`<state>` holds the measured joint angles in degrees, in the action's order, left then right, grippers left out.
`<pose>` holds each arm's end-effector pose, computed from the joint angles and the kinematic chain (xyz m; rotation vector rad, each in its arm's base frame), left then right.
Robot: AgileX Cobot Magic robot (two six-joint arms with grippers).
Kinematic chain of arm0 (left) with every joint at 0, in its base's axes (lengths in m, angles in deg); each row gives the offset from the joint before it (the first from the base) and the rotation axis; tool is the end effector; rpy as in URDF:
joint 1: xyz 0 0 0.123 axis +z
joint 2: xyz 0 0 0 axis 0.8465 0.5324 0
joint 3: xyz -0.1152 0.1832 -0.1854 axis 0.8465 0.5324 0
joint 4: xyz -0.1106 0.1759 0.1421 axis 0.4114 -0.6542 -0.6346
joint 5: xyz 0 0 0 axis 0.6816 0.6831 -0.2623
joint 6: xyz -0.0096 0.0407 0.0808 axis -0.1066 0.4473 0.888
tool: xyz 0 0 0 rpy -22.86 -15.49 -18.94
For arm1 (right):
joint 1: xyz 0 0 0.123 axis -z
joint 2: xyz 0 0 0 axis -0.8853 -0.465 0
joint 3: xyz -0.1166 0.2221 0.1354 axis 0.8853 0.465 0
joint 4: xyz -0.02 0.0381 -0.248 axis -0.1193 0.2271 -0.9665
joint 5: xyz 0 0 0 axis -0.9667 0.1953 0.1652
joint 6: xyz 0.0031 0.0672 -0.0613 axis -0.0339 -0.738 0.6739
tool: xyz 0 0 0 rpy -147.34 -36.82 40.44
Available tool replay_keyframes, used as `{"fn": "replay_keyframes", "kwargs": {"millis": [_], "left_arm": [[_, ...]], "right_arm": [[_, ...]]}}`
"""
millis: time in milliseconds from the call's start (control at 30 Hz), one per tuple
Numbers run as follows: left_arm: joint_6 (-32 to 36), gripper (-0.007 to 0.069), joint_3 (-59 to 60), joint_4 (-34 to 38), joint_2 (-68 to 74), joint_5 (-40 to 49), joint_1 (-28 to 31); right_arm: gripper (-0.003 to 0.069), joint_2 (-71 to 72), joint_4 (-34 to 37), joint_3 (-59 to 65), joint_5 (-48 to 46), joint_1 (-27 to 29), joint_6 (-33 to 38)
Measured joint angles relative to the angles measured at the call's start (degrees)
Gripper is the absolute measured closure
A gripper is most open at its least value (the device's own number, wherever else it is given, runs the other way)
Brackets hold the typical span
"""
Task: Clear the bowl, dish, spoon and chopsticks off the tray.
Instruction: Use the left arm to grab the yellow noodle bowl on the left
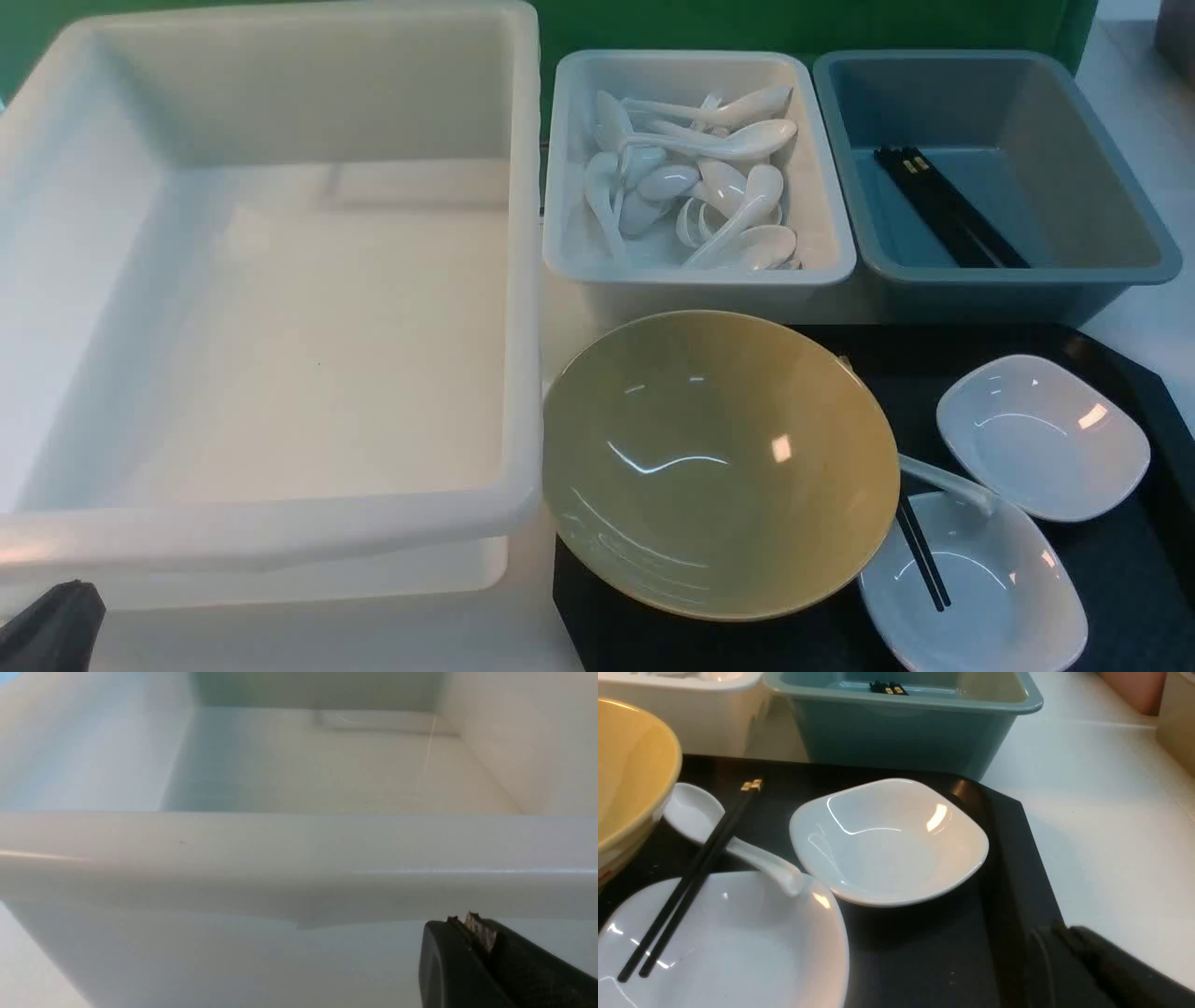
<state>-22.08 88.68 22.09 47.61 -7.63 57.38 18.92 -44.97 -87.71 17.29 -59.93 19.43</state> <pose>0.0538 -0.0014 0.1768 -0.0552 1.8126 -0.0724 0.0559 -0.0047 0.1739 0.0371 1.8554 -0.0677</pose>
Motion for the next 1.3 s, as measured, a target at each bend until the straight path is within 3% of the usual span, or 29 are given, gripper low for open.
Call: {"fn": "replay_keyframes", "kwargs": {"millis": [1300], "left_arm": [[0.0, 0.0636, 0.0, -0.2, 0.0, 0.0, 0.0]], "right_arm": [[0.0580, 0.0, 0.0, 0.0, 0.0, 0.0, 0.0]]}}
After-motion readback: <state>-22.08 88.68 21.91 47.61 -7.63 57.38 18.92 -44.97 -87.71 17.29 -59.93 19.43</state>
